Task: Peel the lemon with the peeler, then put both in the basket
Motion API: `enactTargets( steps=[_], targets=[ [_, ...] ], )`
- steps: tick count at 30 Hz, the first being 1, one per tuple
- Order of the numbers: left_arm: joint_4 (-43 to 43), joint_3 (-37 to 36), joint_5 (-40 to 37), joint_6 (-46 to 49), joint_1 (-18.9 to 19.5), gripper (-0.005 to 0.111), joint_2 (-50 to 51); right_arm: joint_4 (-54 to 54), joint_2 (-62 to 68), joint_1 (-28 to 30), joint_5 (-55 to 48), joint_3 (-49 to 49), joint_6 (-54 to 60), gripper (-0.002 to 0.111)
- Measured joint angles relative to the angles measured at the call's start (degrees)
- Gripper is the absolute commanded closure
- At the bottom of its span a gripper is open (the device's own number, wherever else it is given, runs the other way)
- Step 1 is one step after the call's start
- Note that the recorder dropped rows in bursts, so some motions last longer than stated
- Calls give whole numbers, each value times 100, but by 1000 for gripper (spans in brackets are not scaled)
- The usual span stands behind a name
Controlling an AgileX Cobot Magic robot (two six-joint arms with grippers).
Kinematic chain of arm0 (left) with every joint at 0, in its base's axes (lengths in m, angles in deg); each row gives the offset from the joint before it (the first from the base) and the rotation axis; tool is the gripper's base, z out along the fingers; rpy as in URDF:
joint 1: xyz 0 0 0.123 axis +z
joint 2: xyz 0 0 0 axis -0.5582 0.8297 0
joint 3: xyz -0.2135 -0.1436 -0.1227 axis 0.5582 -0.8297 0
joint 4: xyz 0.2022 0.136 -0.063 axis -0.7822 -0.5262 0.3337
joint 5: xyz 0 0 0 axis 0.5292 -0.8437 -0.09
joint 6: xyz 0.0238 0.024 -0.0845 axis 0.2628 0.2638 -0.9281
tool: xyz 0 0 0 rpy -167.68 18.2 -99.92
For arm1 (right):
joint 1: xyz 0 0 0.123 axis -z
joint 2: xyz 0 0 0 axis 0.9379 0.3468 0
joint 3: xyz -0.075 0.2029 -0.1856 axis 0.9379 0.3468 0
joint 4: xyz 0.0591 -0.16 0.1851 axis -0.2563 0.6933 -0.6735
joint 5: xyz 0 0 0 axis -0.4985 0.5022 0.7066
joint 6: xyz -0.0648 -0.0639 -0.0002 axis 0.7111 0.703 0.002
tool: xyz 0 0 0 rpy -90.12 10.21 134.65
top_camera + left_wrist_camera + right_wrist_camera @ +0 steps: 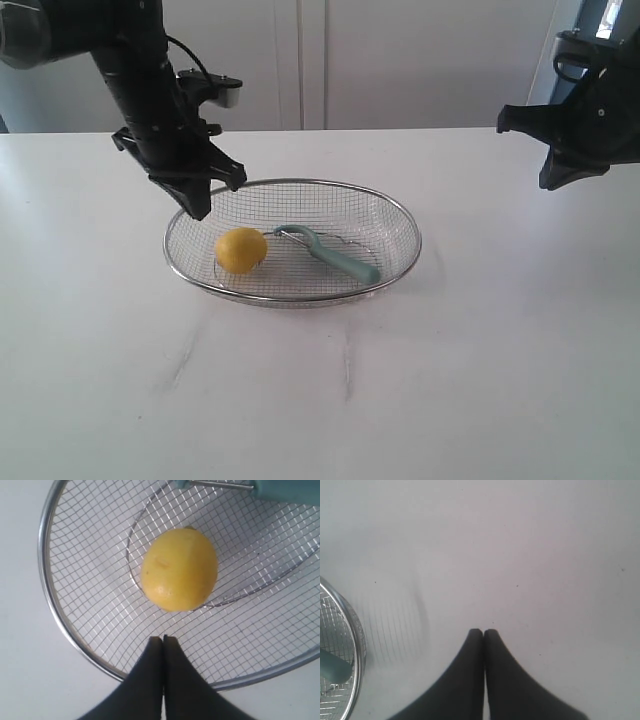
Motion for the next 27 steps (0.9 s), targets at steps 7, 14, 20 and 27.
enactTargets(
  steps=[7, 14, 20, 27],
  targets=[
    [-327, 0, -275, -564, 163, 107, 0, 0, 0, 0, 4, 0, 0, 108],
    [-411, 0, -305, -689, 414, 107, 0, 0, 0, 0, 4, 0, 0, 108],
    [-327, -14, -316, -704, 414, 107, -131, 0, 0, 0, 4, 0, 0, 108],
    [-327, -453, -316, -704, 414, 107, -783, 0, 0, 0, 4, 0, 0, 108]
  ],
)
